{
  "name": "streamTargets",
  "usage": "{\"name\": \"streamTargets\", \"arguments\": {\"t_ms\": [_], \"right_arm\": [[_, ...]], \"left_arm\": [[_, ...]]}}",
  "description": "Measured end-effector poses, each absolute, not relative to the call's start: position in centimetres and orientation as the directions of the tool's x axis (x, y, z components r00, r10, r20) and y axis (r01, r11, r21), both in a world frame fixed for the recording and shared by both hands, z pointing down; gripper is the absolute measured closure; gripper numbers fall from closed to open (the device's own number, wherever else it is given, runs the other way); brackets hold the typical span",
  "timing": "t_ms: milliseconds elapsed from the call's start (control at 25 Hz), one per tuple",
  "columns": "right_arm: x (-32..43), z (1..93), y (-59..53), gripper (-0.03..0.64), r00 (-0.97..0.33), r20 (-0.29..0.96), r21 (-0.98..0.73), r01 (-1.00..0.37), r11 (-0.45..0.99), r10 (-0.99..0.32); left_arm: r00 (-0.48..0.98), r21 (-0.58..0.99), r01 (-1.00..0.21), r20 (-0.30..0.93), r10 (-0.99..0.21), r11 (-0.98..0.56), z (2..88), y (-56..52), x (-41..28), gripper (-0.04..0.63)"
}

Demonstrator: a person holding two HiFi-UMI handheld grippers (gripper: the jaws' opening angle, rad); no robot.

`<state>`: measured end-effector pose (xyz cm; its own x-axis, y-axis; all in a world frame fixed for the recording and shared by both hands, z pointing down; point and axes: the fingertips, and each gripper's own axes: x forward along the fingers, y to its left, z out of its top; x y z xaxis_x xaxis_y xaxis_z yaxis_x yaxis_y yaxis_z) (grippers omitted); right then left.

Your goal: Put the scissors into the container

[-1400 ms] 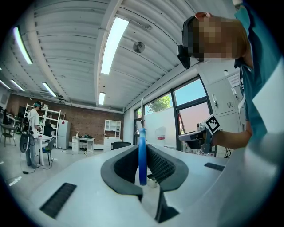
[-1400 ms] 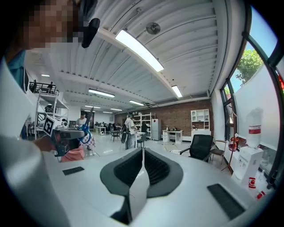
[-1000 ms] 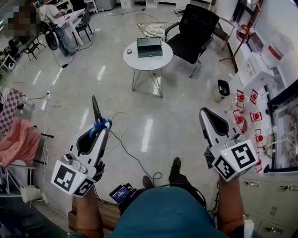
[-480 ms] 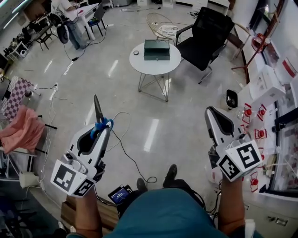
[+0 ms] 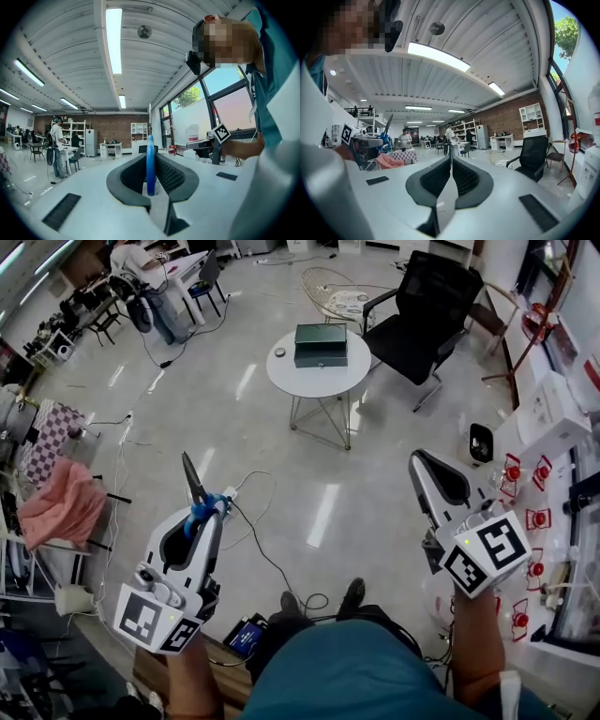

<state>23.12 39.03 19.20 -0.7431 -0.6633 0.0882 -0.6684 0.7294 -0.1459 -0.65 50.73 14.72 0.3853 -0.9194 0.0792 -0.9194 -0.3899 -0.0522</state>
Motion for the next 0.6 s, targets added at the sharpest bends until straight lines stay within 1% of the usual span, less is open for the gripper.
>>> {"name": "streamTargets", "arguments": {"t_ms": [240,600], "right_arm": [[23.3,18.3,36.7,0.575,-0.737,0.111,-0.143,-0.676,0.723,-0.667],[22.3,15.1,33.1,0.575,-0.647,0.132,-0.103,-0.763,0.639,-0.751]], "left_arm": [[0.394,-0.039,-0.916,0.098,-0.914,-0.399,13.9,47.8,-0.8,0.529],[0.519,-0.027,-0.852,0.081,-0.851,-0.523,11.8,40.4,-2.5,0.529]]}}
